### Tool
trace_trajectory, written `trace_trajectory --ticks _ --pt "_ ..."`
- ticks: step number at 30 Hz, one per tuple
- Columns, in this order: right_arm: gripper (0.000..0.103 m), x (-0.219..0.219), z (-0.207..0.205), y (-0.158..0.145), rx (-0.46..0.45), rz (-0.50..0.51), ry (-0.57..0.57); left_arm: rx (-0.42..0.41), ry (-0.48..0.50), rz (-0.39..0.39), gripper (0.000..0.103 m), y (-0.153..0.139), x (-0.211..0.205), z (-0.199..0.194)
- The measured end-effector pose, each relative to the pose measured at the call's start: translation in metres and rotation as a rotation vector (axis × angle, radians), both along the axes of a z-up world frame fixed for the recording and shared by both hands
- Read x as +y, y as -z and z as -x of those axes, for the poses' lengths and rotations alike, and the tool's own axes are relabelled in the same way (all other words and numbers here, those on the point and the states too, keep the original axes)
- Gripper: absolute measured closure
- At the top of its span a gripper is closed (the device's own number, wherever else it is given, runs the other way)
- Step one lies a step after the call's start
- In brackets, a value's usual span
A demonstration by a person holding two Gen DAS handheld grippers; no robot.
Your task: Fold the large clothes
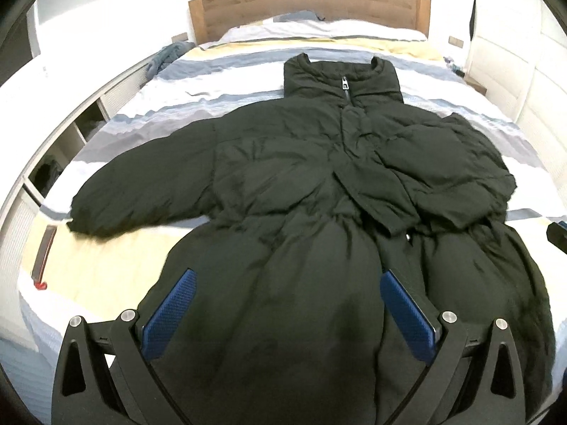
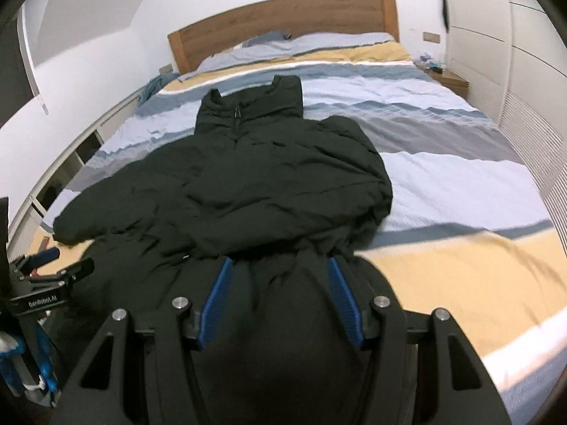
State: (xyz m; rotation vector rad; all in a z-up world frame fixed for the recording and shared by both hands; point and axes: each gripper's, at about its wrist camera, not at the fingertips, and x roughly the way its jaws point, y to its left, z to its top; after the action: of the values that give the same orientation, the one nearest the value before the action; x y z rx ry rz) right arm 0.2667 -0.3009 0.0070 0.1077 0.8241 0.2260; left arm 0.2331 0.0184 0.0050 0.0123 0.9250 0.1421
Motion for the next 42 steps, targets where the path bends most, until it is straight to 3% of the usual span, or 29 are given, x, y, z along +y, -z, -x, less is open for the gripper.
trace_trajectory --ticks 7,16,31,42 --pt "0.048 0.024 0.069 -0.027 -0.041 -0.056 0.027 -0.055 0.001 0.058 0.001 -0.027 0.016 0.056" --pt "0.048 0.038 0.119 -0.054 -0.082 -0.051 0.104 -0.143 -0.006 0.081 0.001 -0.054 0.044 0.114" --pt "0.048 0.061 0.144 -0.07 -0.105 -0.028 0.141 -0.177 0.056 0.124 0.001 -0.063 0.057 0.162" --pt "0.048 0.061 0.143 -0.068 -0.107 -0.02 0.152 -0.23 0.035 0.125 0.001 -0.072 0.076 0.172"
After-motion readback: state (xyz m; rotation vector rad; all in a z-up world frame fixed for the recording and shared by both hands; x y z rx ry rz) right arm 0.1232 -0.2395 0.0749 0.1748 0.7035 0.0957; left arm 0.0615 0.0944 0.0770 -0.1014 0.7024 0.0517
